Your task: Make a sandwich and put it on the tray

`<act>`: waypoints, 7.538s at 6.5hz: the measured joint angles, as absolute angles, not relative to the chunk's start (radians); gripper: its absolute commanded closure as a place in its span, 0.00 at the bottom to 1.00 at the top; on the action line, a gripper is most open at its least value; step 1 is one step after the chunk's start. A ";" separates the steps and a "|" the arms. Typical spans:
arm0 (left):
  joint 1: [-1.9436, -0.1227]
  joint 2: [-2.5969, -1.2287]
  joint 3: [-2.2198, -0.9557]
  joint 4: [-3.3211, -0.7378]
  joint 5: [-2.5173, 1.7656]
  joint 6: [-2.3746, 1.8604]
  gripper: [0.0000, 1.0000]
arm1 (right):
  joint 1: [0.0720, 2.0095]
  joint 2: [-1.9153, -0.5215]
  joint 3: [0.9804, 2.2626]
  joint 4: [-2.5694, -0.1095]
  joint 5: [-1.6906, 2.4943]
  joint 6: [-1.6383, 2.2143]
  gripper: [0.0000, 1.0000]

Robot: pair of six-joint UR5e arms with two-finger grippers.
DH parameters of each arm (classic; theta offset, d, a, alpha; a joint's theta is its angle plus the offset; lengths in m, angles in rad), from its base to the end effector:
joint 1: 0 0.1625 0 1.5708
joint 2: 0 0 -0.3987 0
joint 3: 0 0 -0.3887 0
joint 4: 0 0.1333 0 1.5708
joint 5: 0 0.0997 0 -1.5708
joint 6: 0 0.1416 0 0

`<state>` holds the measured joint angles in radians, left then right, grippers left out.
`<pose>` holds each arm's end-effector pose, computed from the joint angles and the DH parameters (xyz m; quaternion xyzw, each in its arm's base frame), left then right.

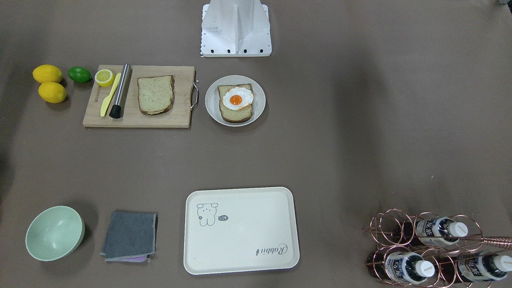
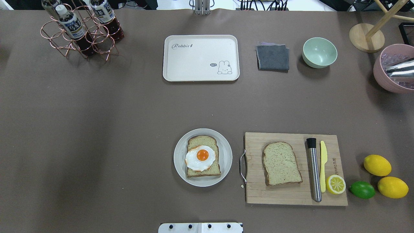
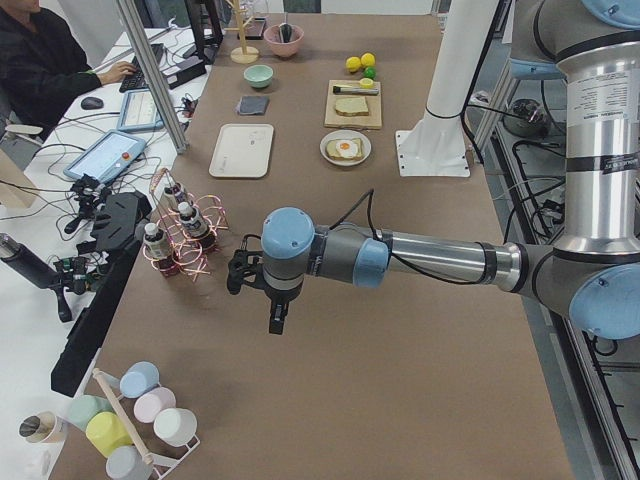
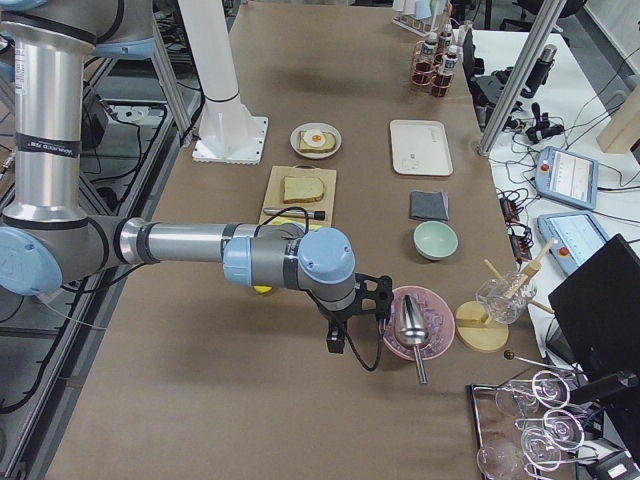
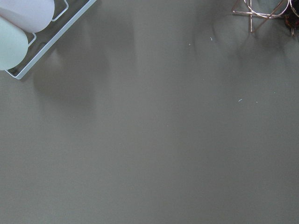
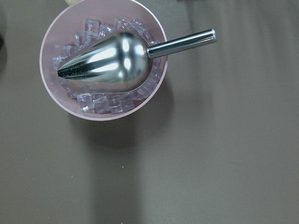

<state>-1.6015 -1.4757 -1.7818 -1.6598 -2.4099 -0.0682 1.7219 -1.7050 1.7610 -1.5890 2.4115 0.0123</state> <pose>-0.0422 -0.4640 0.5868 0.0858 0.4069 -0.0033 0.9094 0.0934 -0.4288 0.6265 0.0455 -0.4058 0.0668 0.9104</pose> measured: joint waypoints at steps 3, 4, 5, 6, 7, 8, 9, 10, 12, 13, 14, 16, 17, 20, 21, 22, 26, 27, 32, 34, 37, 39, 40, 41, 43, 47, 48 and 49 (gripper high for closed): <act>-1.601 -1.476 -1.782 -1.660 -2.410 -0.068 0.02 | 1.722 -1.706 1.760 -1.589 2.411 0.012 0.00; -1.600 -1.476 -1.781 -1.660 -2.410 -0.068 0.02 | 1.723 -1.706 1.759 -1.589 2.411 0.012 0.00; -1.600 -1.477 -1.781 -1.660 -2.410 -0.068 0.02 | 1.722 -1.706 1.758 -1.589 2.411 0.013 0.00; -1.600 -1.478 -1.780 -1.660 -2.410 -0.067 0.02 | 1.722 -1.706 1.758 -1.589 2.411 0.013 0.00; -1.600 -1.478 -1.779 -1.660 -2.410 -0.067 0.02 | 1.721 -1.706 1.759 -1.589 2.411 0.014 0.00; -1.600 -1.479 -1.779 -1.660 -2.410 -0.066 0.02 | 1.721 -1.705 1.760 -1.589 2.411 0.013 0.00; -1.599 -1.482 -1.779 -1.660 -2.410 -0.066 0.02 | 1.721 -1.704 1.760 -1.588 2.411 0.013 0.00; -1.597 -1.485 -1.779 -1.661 -2.410 -0.066 0.02 | 1.721 -1.703 1.761 -1.589 2.411 0.012 0.00; -1.596 -1.487 -1.773 -1.681 -2.409 -0.068 0.02 | 1.721 -1.701 1.761 -1.588 2.411 0.014 0.00; -1.595 -1.488 -1.768 -1.691 -2.410 -0.071 0.02 | 1.721 -1.698 1.760 -1.589 2.411 0.016 0.00; -1.595 -1.490 -1.767 -1.695 -2.411 -0.073 0.02 | 1.720 -1.696 1.760 -1.589 2.411 0.019 0.00; -1.595 -1.492 -1.768 -1.698 -2.411 -0.069 0.02 | 1.720 -1.695 1.763 -1.589 2.415 0.021 0.00; -1.595 -1.493 -1.768 -1.700 -2.411 -0.068 0.02 | 1.720 -1.695 1.768 -1.589 2.415 0.022 0.00; -1.596 -1.486 -1.769 -1.713 -2.411 -0.065 0.02 | 1.720 -1.703 1.776 -1.588 2.415 0.015 0.00; -1.596 -1.480 -1.768 -1.733 -2.411 -0.066 0.02 | 1.720 -1.704 1.777 -1.588 2.414 0.014 0.00; -1.597 -1.477 -1.766 -1.744 -2.411 -0.067 0.02 | 1.720 -1.704 1.778 -1.589 2.414 0.014 0.00; -1.595 -1.481 -1.754 -1.752 -2.410 -0.068 0.02 | 1.720 -1.702 1.777 -1.588 2.414 0.014 0.00; -1.594 -1.482 -1.754 -1.752 -2.411 -0.068 0.02 | 1.720 -1.700 1.778 -1.588 2.414 0.014 0.00; -1.576 -1.486 -1.759 -1.817 -2.413 -0.077 0.02 | 1.656 -1.659 1.804 -1.588 2.416 0.045 0.00; -1.560 -1.498 -1.767 -1.825 -2.414 -0.078 0.02 | 1.548 -1.562 1.808 -1.588 2.417 0.124 0.00; -1.494 -1.518 -1.719 -1.936 -2.477 -0.078 0.02 | 1.382 -1.463 1.878 -1.587 2.434 0.277 0.00; -1.412 -1.546 -1.695 -2.072 -2.514 -0.252 0.02 | 1.274 -1.457 1.931 -1.496 2.437 0.429 0.00; -1.358 -1.559 -1.695 -2.158 -2.514 -0.400 0.02 | 1.204 -1.454 1.936 -1.383 2.431 0.576 0.00; -1.308 -1.574 -1.695 -2.240 -2.503 -0.549 0.02 | 1.108 -1.450 1.938 -1.254 2.379 0.767 0.00; -1.228 -1.591 -1.699 -2.325 -2.441 -0.697 0.02 | 0.853 -1.448 1.947 -1.117 2.125 1.064 0.00; -1.199 -1.596 -1.698 -2.342 -2.406 -0.719 0.02 | 0.597 -1.469 1.984 -1.094 1.958 1.259 0.01; -1.198 -1.595 -1.697 -2.343 -2.405 -0.719 0.02 | 0.557 -1.504 2.007 -1.093 1.938 1.276 0.01; -1.198 -1.595 -1.696 -2.344 -2.405 -0.719 0.02 | 0.532 -1.527 2.018 -1.093 1.915 1.281 0.14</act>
